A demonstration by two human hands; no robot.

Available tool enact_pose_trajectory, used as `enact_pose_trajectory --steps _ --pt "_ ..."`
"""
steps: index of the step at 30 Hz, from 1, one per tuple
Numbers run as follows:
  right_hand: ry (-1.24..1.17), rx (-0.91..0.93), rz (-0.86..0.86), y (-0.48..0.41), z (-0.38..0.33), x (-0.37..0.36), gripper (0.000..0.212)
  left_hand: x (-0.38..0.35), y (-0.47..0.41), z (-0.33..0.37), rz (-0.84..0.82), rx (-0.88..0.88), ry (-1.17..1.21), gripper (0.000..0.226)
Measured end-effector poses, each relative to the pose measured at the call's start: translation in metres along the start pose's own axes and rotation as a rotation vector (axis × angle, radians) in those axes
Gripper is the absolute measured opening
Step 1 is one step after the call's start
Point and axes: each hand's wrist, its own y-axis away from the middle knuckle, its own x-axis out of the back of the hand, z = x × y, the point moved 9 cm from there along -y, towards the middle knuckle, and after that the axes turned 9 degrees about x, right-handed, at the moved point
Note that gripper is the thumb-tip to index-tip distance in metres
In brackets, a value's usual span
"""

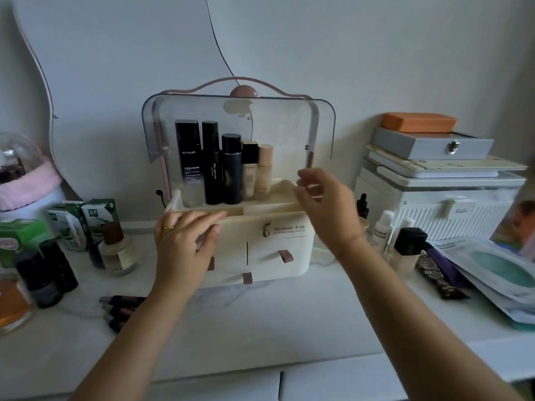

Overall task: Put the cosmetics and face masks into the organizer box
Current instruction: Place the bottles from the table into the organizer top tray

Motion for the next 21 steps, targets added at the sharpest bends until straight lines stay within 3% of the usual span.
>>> enact_pose_trajectory --steps 2,5,8,12,17,21 --pt "0.027 -0.007 0.306 0.049 0.023 0.056 0.02 -0.001 -0.001 0.0 0.005 -0.009 -0.004 0.026" --pt "0.189 -0.276 0.589 0.115 0.091 0.116 0.032 -0.002 0.0 0.0 0.01 -0.022 -0.015 0.026" --pt "0.259 -0.49 0.524 0.14 0.149 0.13 0.048 -0.003 0.001 0.0 0.017 -0.016 -0.011 0.025" --pt "0.15 -0.609 0.386 0.141 0.183 0.122 0.045 -0.004 0.001 0.001 0.012 -0.02 -0.004 0.026" --pt "0.231 -0.608 0.313 0.131 0.176 0.117 0.024 -0.004 0.001 0.001 -0.007 0.01 -0.015 0.028" --pt "0.232 -0.411 0.371 0.127 0.126 0.113 0.024 -0.003 0.002 0.004 -0.013 0.012 -0.006 0.032"
